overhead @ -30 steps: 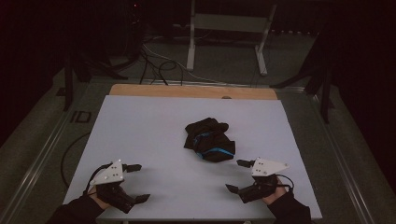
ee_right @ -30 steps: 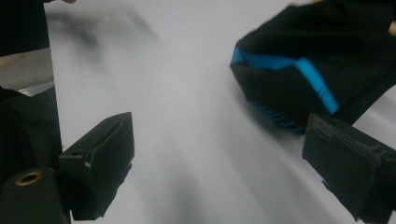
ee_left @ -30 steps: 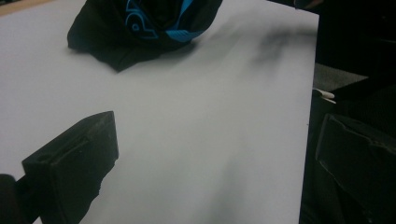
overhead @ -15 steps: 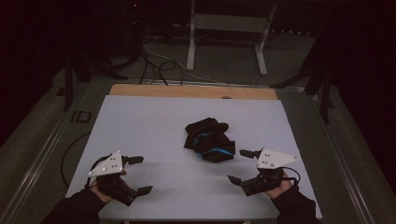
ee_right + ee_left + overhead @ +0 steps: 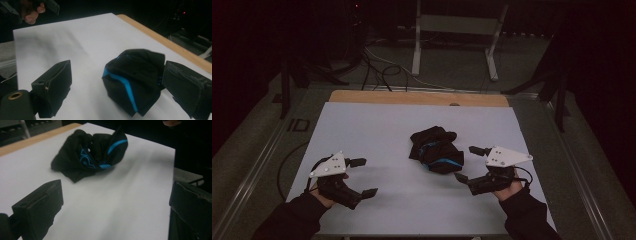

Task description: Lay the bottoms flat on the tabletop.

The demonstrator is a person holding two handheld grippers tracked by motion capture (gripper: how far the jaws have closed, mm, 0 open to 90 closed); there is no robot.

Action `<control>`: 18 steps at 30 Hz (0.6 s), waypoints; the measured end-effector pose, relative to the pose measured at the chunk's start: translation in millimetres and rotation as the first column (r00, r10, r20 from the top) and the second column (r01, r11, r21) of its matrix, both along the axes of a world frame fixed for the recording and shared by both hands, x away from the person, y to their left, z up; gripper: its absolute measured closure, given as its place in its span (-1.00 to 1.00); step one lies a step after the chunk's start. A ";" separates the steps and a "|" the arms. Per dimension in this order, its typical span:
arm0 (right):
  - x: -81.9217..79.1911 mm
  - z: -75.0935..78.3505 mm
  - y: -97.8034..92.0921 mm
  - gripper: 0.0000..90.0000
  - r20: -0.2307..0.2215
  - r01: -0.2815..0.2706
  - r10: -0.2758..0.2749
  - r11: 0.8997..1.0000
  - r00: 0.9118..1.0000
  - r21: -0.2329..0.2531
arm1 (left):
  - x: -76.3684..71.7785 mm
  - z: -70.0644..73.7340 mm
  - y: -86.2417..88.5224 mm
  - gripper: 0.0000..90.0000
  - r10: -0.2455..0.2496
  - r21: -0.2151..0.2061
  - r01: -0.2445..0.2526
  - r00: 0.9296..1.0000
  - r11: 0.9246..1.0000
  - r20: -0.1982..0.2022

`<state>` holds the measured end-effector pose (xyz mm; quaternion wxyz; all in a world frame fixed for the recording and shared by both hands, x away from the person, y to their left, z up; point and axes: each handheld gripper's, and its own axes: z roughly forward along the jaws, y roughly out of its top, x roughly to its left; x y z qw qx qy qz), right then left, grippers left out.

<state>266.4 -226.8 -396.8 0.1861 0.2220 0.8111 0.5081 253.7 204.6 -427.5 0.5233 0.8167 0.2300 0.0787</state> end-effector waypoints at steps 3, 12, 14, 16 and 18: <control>3.4 1.9 2.0 -0.79 0.006 0.000 0.000 1.000 1.000 0.002 | 3.4 3.1 -3.5 -1.00 0.016 0.006 -0.016 1.000 1.000 0.008; 21.8 9.4 17.4 -0.79 0.027 0.014 -0.014 1.000 1.000 -0.003 | 16.8 4.2 -22.6 -1.00 0.093 0.042 -0.094 0.995 0.995 0.027; 25.8 9.4 23.4 -0.79 0.011 0.000 0.000 1.000 1.000 -0.004 | 21.4 1.6 -28.5 -1.00 0.105 0.054 -0.106 0.994 0.993 0.027; 27.4 8.9 26.5 -0.77 0.011 -0.008 0.008 1.000 1.000 -0.009 | 27.1 -2.2 -35.5 -1.00 0.112 0.068 -0.114 0.993 0.991 0.037; 31.4 4.9 37.7 -0.61 0.002 -0.028 0.028 0.999 1.000 -0.019 | 33.0 -6.6 -41.8 -1.00 0.112 0.074 -0.115 0.993 0.991 0.045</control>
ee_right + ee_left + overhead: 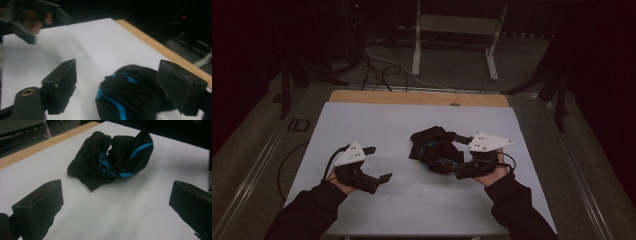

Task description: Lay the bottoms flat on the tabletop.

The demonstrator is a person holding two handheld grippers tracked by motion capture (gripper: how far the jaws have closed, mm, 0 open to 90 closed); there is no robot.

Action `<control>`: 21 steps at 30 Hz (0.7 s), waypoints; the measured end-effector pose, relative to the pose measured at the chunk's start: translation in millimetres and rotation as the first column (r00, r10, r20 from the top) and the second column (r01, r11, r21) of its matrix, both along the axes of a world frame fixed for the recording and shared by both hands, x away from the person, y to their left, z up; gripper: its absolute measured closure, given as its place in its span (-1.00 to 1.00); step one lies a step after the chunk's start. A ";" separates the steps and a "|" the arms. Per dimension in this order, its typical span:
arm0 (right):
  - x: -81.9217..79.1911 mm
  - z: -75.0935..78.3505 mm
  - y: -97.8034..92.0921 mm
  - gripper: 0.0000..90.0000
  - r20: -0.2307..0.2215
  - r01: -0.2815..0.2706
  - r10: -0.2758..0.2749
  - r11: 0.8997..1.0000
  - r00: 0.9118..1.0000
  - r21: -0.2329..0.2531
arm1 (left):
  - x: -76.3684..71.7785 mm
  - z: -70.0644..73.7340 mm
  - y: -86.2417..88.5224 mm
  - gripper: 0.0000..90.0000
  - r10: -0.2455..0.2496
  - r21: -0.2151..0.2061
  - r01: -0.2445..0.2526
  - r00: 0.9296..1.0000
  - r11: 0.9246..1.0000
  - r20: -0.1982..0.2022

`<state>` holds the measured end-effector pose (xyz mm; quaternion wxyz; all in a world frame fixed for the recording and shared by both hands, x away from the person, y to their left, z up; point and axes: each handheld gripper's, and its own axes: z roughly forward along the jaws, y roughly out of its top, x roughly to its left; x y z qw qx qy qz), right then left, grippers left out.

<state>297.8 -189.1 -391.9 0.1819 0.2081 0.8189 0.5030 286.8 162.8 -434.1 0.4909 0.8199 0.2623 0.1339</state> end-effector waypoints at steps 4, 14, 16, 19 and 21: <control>7.1 -9.1 13.3 -0.46 0.002 -0.029 0.029 0.999 1.000 -0.037 | 12.7 -10.2 -13.3 -1.00 -0.001 0.030 0.001 1.000 1.000 -0.003; 29.7 -38.2 32.1 -0.39 -0.037 -0.035 0.030 0.991 0.999 -0.131 | 46.5 -38.8 -40.1 -1.00 -0.033 0.087 0.041 0.996 0.995 -0.085; 32.8 -48.6 34.0 -0.40 -0.044 -0.013 0.006 0.988 0.999 -0.156 | 57.3 -50.6 -47.0 -1.00 -0.031 0.135 0.046 0.993 0.990 -0.111; 33.7 -59.2 33.5 -0.40 -0.061 -0.007 -0.004 0.981 0.998 -0.194 | 63.2 -58.6 -50.8 -0.96 -0.030 0.164 0.051 0.991 0.985 -0.128; 33.7 -59.2 33.5 -0.40 -0.061 -0.007 -0.004 0.981 0.998 -0.194 | 65.2 -62.2 -52.3 -0.90 -0.034 0.185 0.058 0.991 0.981 -0.129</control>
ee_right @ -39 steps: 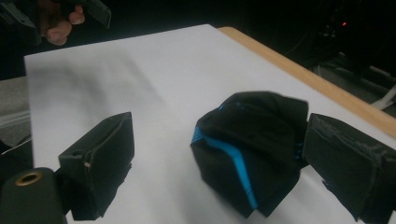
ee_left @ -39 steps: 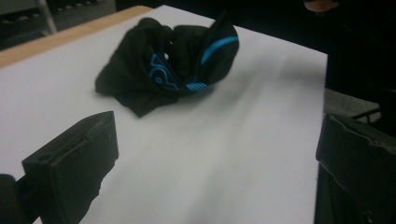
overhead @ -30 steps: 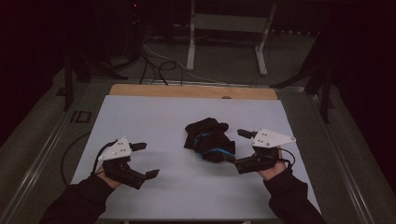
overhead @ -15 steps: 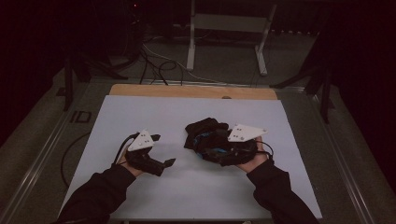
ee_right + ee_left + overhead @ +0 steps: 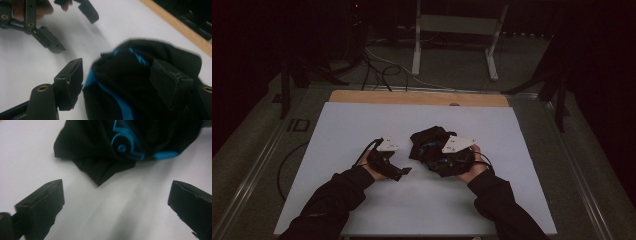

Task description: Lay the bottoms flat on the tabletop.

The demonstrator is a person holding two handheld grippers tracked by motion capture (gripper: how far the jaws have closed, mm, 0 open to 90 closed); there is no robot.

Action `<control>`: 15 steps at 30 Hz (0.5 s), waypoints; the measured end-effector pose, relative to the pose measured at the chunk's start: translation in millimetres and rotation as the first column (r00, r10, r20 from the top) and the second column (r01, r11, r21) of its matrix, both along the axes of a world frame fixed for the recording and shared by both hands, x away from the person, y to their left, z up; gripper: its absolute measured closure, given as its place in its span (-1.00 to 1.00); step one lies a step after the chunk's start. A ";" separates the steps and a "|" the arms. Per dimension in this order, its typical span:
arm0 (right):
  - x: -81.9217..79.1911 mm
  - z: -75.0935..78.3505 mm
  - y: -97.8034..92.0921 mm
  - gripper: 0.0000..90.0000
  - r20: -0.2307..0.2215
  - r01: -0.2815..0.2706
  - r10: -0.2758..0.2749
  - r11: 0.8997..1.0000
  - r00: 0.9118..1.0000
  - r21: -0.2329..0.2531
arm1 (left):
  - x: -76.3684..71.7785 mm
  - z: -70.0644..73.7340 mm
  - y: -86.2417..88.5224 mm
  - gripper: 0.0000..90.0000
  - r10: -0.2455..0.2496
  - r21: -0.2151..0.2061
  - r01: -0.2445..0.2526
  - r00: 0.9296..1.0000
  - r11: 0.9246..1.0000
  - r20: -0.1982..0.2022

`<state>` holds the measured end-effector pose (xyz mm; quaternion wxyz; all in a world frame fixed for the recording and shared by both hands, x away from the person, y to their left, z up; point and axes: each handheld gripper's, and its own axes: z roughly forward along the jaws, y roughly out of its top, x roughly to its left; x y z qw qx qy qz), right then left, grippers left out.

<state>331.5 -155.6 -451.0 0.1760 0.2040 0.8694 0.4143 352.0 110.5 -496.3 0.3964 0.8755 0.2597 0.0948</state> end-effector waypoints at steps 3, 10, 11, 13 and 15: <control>-1.3 -12.7 -2.0 0.06 0.027 0.057 -0.055 0.996 0.998 -0.075 | 7.1 -14.2 -6.8 -0.71 0.002 0.030 -0.002 1.000 1.000 -0.006; -3.5 -22.7 -2.3 0.61 0.056 0.063 -0.055 0.986 0.997 -0.157 | 19.4 -21.0 -15.6 -0.30 0.014 0.051 -0.014 1.000 0.999 -0.004; -3.8 -24.1 -2.2 0.65 0.059 0.072 -0.063 0.985 0.996 -0.156 | 21.1 -22.3 -17.1 -0.25 0.013 0.057 -0.012 1.000 0.998 -0.008; -2.9 -26.2 -2.8 0.75 0.053 0.065 -0.058 0.987 0.997 -0.150 | 22.5 -23.7 -18.6 -0.15 0.008 0.066 -0.008 1.000 0.998 -0.006; -2.8 -27.1 -3.3 0.84 0.059 0.072 -0.064 0.987 0.996 -0.146 | 26.7 -28.3 -21.4 -0.13 0.010 0.069 -0.009 1.000 0.998 -0.013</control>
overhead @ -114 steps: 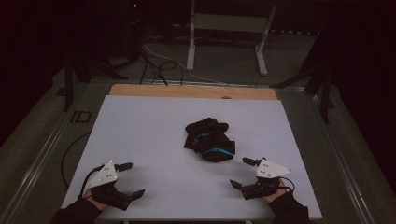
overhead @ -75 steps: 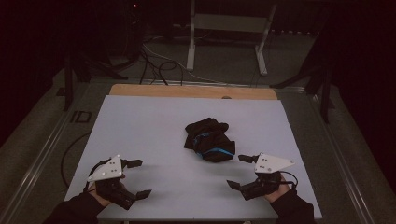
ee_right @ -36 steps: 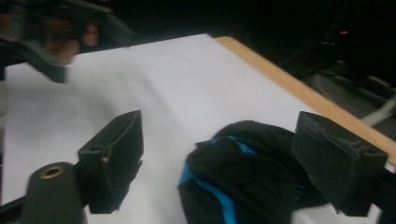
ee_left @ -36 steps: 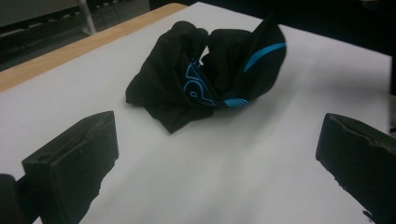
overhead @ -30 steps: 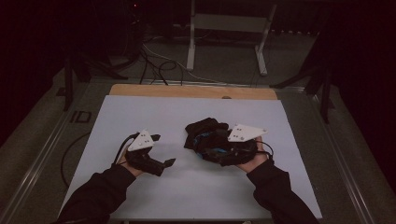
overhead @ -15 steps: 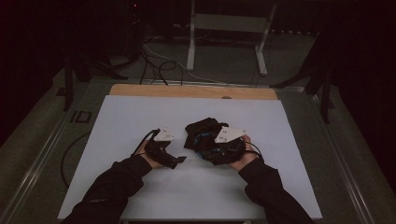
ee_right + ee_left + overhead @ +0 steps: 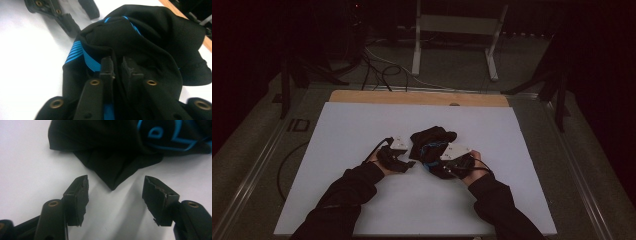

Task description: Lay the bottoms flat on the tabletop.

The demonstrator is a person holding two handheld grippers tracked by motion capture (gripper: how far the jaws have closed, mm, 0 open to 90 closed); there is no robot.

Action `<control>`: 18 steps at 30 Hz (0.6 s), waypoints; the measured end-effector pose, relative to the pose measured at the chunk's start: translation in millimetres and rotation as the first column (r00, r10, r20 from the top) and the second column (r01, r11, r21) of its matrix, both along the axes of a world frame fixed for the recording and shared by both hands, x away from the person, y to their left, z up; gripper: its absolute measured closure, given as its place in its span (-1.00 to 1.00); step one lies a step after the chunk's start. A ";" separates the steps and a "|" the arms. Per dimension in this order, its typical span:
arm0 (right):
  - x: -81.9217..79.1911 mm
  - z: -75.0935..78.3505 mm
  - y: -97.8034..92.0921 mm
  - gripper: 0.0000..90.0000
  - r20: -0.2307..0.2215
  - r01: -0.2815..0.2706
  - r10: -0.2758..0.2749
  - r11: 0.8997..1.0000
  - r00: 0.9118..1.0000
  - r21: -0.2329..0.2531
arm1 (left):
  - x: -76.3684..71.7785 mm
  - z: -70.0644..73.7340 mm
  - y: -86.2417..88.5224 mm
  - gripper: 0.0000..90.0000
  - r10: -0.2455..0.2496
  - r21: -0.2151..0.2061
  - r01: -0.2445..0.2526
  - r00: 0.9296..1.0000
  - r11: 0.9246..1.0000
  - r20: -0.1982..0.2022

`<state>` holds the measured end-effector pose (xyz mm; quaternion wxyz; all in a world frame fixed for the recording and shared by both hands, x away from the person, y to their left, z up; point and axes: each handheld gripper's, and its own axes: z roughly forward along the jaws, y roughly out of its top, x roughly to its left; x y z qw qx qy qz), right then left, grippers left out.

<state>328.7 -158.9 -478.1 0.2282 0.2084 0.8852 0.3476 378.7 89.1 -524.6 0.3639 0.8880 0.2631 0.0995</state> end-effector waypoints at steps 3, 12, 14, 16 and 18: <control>-0.7 0.4 -1.9 0.97 0.004 0.003 -0.003 1.000 1.000 0.008 | 3.9 -0.1 -2.6 0.02 0.004 -0.010 -0.004 1.000 1.000 0.002; -5.7 8.7 -10.0 0.99 0.000 0.009 -0.009 0.998 1.000 0.057 | 4.3 1.8 -11.1 0.94 0.009 0.002 -0.009 1.000 1.000 0.023; -5.8 9.9 -11.7 0.99 -0.007 0.012 -0.012 0.998 1.000 0.069 | 3.1 2.9 -11.1 0.94 0.010 0.007 -0.010 0.999 1.000 0.031; -7.0 12.4 -15.9 0.99 0.006 0.022 -0.022 0.997 1.000 0.077 | 1.7 5.7 -10.5 0.95 0.020 0.006 -0.020 0.999 1.000 0.046; -7.4 15.2 -21.7 0.99 0.001 0.027 -0.027 0.995 1.000 0.098 | 0.9 9.4 -8.8 0.96 0.028 -0.006 -0.028 0.998 1.000 0.048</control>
